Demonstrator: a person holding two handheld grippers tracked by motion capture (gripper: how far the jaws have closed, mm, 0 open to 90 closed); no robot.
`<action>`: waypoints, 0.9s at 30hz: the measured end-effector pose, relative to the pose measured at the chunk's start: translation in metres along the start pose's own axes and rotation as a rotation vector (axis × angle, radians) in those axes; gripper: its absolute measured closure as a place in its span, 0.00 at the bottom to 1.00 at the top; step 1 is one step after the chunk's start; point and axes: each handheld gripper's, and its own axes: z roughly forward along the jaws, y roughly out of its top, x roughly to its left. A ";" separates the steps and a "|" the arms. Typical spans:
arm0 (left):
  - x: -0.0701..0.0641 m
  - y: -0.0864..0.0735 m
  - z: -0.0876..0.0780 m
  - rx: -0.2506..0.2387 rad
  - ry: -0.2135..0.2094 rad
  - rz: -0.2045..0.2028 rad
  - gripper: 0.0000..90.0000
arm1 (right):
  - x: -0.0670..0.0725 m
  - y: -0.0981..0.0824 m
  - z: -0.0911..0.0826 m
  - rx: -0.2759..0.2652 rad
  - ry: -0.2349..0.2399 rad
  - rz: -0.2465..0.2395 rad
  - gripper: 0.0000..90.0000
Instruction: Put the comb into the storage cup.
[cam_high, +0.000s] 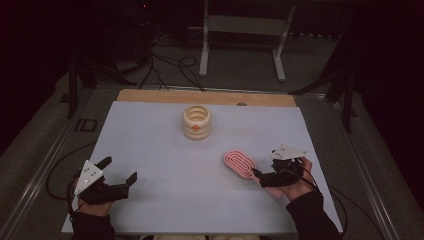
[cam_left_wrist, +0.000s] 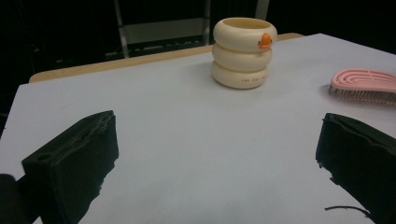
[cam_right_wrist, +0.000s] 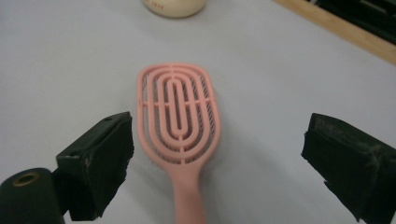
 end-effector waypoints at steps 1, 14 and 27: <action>0.000 0.000 0.000 0.000 -0.001 0.000 0.00 | 0.000 0.000 0.001 0.009 0.003 -0.006 0.09; 0.000 0.000 0.001 0.004 0.000 -0.001 0.00 | -0.001 0.006 0.010 0.108 0.043 -0.067 0.09; 0.000 0.000 0.001 0.005 0.001 -0.004 0.00 | 0.000 0.007 0.023 0.230 0.084 -0.126 0.09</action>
